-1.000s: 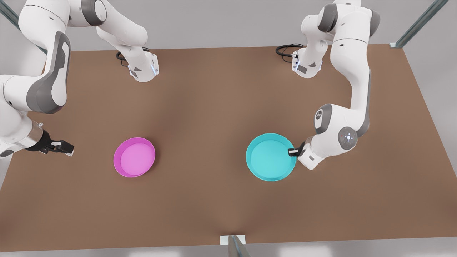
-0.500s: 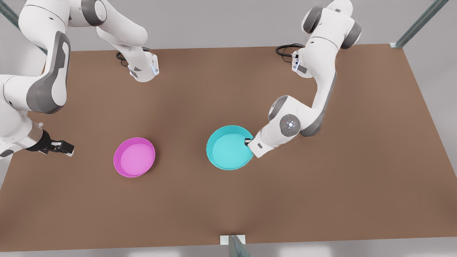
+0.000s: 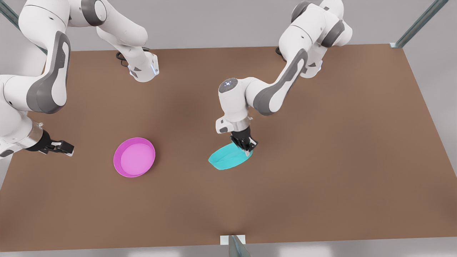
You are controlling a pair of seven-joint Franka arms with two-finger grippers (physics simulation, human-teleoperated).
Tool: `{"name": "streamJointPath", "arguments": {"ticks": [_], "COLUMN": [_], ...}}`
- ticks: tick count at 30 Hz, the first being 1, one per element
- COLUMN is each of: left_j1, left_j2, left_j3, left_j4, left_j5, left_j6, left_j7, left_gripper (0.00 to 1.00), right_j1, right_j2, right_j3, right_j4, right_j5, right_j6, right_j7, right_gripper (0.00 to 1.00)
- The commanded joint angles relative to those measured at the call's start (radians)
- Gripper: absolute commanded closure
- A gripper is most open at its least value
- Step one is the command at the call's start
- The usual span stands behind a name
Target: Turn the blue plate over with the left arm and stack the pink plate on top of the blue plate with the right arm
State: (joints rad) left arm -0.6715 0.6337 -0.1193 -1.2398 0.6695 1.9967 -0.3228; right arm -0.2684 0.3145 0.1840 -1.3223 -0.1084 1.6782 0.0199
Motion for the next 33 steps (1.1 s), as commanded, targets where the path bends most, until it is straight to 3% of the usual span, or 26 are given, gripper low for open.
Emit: {"name": "streamJointPath", "arguments": {"ticks": [1,4,8,9,10,14,16,18,21,28,29,30,33], "left_j1": [-0.003,-0.056,-0.129,-0.154,-0.171,-0.253,-0.332,-0.421,-0.49,-0.52,-0.531,-0.533,-0.533], "left_j2": [0.001,0.044,0.099,0.115,0.123,0.234,0.308,0.441,0.563,0.616,0.615,0.615,0.613], "left_j3": [0.001,0.003,0.013,0.033,0.044,0.053,0.128,0.228,0.267,0.253,0.251,0.231,0.213], "left_j4": [0.0,0.0,0.0,0.002,0.0,0.008,0.032,0.123,0.149,0.145,0.143,0.14,0.125], "left_j5": [0.093,0.317,0.561,0.633,0.696,0.917,0.98,0.992,1.05,1.055,1.053,1.05,1.03], "left_j6": [-0.001,-0.01,-0.128,-0.17,-0.21,-0.398,-0.461,-0.48,-0.562,-0.558,-0.555,-0.553,-0.543], "left_j7": [0.001,-0.113,-0.275,-0.34,-0.368,-0.443,-0.484,-0.484,-0.484,-0.469,-0.467,-0.472,-0.466], "left_gripper": [0.79,0.79,0.79,0.79,0.79,0.79,0.79,0.79,0.79,0.79,0.53,0.01,0.0], "right_j1": [0.0,-0.043,0.018,0.008,-0.006,-0.064,0.003,0.052,0.005,-0.043,-0.043,-0.041,-0.038], "right_j2": [0.0,0.011,0.075,0.112,0.142,0.206,0.058,0.07,0.123,0.228,0.247,0.258,0.284], "right_j3": [0.0,-0.001,0.008,0.003,0.003,0.0,-0.078,-0.147,-0.147,-0.14,-0.14,-0.138,-0.126], "right_j4": [0.0,0.038,0.022,0.031,0.029,-0.001,-0.305,-0.371,-0.373,-0.365,-0.364,-0.367,-0.37], "right_j5": [0.0,0.009,-0.004,0.03,0.12,0.254,0.315,0.319,0.317,0.38,0.38,0.38,0.38], "right_j6": [0.0,0.009,-0.011,-0.052,-0.216,-0.273,0.05,0.21,0.239,0.238,0.238,0.236,0.272], "right_j7": [0.0,-0.006,-0.017,-0.078,-0.155,-0.388,-0.382,-0.279,-0.388,-0.436,-0.436,-0.428,-0.249], "right_gripper": [0.0,0.0,0.0,0.0,0.0,0.0,0.0,0.0,0.0,0.0,0.0,0.0,0.0]}}
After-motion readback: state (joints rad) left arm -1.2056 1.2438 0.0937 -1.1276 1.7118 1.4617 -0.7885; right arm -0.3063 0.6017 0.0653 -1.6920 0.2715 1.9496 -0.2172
